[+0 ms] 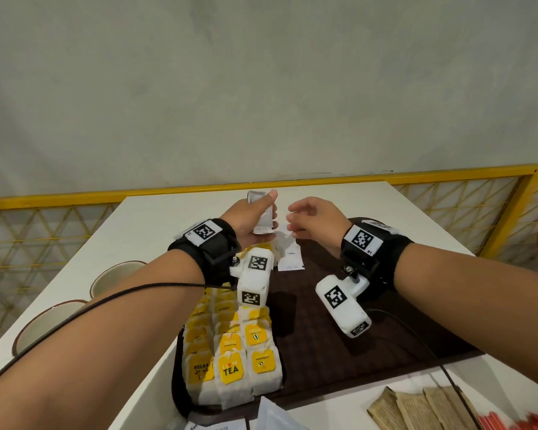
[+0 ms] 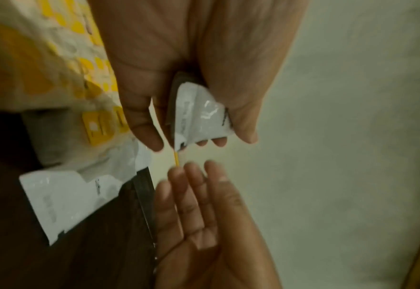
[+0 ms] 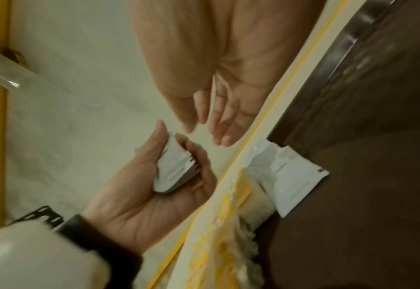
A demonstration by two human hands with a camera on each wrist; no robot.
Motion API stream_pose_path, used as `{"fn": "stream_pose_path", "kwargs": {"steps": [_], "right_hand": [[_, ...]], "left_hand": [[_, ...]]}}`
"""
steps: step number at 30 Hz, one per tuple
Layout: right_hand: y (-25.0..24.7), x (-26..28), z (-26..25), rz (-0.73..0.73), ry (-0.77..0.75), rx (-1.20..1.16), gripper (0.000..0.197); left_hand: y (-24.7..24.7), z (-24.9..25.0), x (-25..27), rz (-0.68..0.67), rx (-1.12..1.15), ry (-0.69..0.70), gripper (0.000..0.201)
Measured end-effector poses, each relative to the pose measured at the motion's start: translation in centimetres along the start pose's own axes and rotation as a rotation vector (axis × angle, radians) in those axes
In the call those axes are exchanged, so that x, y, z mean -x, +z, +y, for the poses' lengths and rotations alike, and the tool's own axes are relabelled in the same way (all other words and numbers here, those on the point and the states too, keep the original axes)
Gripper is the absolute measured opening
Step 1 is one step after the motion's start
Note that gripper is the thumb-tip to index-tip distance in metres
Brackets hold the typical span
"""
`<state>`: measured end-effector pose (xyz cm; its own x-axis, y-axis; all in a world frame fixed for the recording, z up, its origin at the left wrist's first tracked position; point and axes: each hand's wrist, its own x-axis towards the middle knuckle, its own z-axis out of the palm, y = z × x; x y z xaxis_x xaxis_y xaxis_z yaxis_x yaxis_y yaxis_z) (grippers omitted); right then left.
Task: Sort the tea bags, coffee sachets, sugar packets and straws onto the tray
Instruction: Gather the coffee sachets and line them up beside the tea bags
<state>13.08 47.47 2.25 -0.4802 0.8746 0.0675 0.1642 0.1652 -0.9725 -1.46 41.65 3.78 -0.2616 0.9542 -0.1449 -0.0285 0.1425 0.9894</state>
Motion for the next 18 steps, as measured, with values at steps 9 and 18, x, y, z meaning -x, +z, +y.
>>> {"fn": "stream_pose_path", "kwargs": {"steps": [9,18], "right_hand": [[0.7,2.9,-1.1,-0.058,0.054,-0.268,0.017],[-0.5,3.8,-2.1,-0.084,0.105,-0.237,0.007]], "left_hand": [[1.6,-0.4,2.1,-0.190,-0.050,0.135,0.052],[1.8,0.7,2.3,-0.025,-0.031,0.144,0.062]]}}
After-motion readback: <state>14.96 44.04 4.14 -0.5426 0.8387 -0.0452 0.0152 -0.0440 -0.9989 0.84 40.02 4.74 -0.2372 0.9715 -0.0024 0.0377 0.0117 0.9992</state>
